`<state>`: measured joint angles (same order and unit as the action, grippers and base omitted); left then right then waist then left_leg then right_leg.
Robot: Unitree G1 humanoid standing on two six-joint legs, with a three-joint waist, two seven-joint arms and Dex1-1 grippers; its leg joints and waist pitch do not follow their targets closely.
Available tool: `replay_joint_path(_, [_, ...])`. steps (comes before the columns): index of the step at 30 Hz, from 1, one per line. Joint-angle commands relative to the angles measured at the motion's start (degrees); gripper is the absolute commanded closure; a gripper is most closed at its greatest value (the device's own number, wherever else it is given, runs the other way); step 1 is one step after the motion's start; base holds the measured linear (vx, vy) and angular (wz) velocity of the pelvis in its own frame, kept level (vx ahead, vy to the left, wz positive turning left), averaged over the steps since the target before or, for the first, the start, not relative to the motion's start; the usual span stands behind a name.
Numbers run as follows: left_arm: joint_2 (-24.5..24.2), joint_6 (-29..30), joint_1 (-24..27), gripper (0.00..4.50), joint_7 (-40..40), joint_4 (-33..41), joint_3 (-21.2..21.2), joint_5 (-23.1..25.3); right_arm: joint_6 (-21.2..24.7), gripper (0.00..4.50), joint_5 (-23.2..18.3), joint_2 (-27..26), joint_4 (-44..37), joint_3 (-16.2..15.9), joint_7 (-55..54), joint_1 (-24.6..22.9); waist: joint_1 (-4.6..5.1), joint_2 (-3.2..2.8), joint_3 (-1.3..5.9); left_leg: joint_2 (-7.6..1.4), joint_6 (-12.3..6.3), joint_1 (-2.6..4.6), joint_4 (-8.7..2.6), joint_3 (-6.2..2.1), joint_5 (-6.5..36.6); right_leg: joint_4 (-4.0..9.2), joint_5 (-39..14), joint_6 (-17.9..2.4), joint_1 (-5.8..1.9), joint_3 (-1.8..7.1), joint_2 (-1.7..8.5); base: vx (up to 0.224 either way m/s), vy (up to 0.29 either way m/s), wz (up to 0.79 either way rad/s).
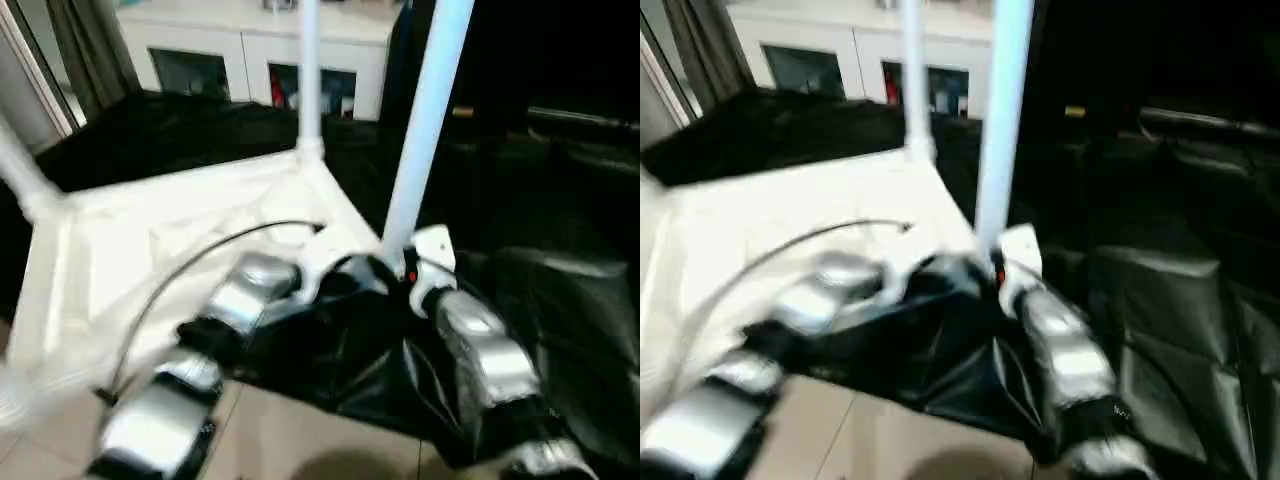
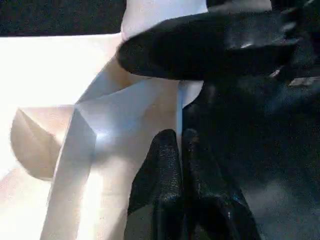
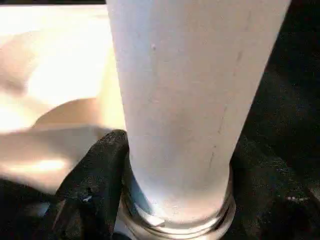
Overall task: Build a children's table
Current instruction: Rotate leg to tighten
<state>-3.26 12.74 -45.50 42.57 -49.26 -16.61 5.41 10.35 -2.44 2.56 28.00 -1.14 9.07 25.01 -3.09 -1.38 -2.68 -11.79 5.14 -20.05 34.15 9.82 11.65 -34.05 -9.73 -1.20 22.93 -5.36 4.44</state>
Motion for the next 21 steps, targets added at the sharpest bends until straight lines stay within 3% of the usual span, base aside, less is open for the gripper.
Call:
replay_joint_path(1, [1.2,0.2,-2.2,4.50,-4.9,-2.5,0.5,1.1,1.0,1.84,0.5,-3.0,3.1,-1.7,-3.1,-0.1,0.12,0.16,3.74,-0.60,-2.16,-0.03,-3.93,-0.15,8.1,4.80,-17.6,-8.7,-3.08,2.81,3.59,0.000,0.000,0.00])
replay_joint_path(2, [1.4,-0.2,-2.5,4.50,-4.7,-3.2,0.4,1.3,0.4,1.84,1.5,-3.4,3.1,-3.1,-1.8,0.4,0.03,-0.34,3.74,-0.62,-2.34,-0.14,-3.91,-0.21,7.5,4.58,-15.3,-9.2,-3.16,2.82,3.60,0.000,0.000,0.00])
replay_joint_path(4, [1.1,-0.6,-2.2,4.50,-2.9,-3.3,0.0,1.4,-1.2,1.84,1.7,-4.0,2.3,-4.4,0.9,0.9,0.11,0.07,3.88,-0.61,-3.08,-0.33,-3.84,-0.15,7.2,4.33,-12.5,-10.0,-3.50,2.82,3.57,0.000,0.000,0.00])
replay_joint_path(6, [0.9,-1.0,-2.0,4.50,-1.8,-3.7,0.0,1.3,-2.3,1.29,1.1,-4.3,1.8,-4.4,2.3,0.9,0.18,-0.12,3.87,-0.71,-3.91,-0.35,-3.83,-0.14,6.8,4.23,-11.2,-10.7,-3.50,2.79,3.56,0.000,0.000,0.00])
replay_joint_path(9, [-0.7,-3.6,-1.2,4.50,1.6,-4.0,-0.6,1.2,-3.4,1.09,-1.2,-2.5,0.0,-2.4,4.9,0.3,0.31,0.16,3.81,-0.71,-4.40,-0.44,-3.87,-0.11,7.6,4.28,-11.8,-11.1,-3.66,2.77,3.62,0.000,0.000,0.00])
replay_joint_path(14, [-3.3,-7.0,0.1,4.50,7.6,-3.2,-2.2,1.3,-1.4,0.63,-3.9,3.7,-3.3,-3.6,17.4,-1.2,0.36,0.02,3.69,-0.86,-5.51,-0.37,-3.84,-0.13,8.5,4.40,-12.7,-11.0,-3.72,2.76,3.59,0.000,0.000,0.00])
replay_joint_path(18, [-7.0,-7.3,2.7,4.50,18.4,1.8,-3.5,-0.7,-0.5,0.63,-6.0,10.7,-8.1,-5.1,29.0,-3.9,0.31,0.16,3.59,-1.08,-5.80,-0.44,-3.93,-0.17,9.0,4.45,-13.4,-11.4,-3.91,2.81,3.72,0.000,0.000,0.00])
replay_joint_path(21, [-9.2,-8.3,4.4,4.50,25.1,5.5,-4.5,-2.4,0.8,0.63,-7.2,13.4,-10.6,-5.5,33.5,-5.1,0.20,-0.01,3.63,-1.31,-5.96,-0.28,-3.96,-0.21,9.2,4.31,-13.3,-12.0,-3.63,2.93,3.88,0.000,0.000,0.00])
